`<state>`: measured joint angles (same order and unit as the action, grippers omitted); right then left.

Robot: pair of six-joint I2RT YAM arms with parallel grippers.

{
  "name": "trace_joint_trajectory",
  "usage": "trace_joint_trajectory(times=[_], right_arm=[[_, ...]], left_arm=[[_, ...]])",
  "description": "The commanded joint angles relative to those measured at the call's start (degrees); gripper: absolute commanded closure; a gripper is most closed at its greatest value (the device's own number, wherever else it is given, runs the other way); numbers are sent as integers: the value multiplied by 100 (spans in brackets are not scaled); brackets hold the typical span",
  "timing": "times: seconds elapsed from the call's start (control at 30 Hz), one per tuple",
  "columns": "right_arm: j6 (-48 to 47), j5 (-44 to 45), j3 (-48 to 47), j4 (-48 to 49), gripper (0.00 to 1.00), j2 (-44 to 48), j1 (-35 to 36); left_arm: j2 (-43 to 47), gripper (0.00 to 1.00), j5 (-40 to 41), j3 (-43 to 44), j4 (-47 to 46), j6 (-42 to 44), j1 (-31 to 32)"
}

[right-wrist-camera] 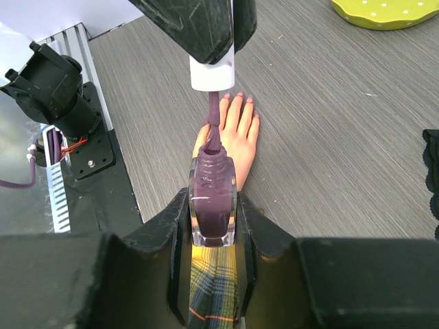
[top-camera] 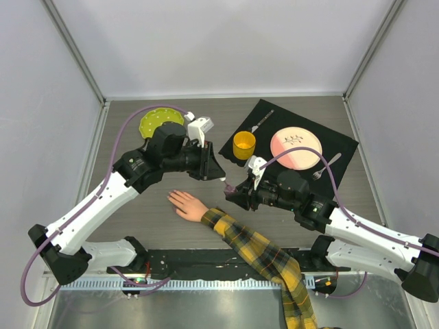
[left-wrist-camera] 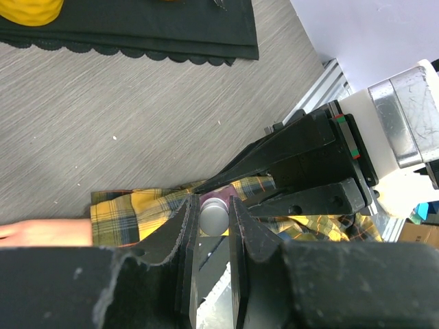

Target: Paint the nails

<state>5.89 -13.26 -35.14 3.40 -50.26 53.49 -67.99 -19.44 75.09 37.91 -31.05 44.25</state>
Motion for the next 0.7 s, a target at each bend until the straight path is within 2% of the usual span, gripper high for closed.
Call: trace_joint_trajectory(times=[0.0,0.67], right_arm=[[-35,-89,-143,328,99,86,-15],[-44,-45,-81,372,99,218,-15]], left_arm=[[-39,100,-68,173,-249,2,40],[-118,100,-148,111,-161,55,216]])
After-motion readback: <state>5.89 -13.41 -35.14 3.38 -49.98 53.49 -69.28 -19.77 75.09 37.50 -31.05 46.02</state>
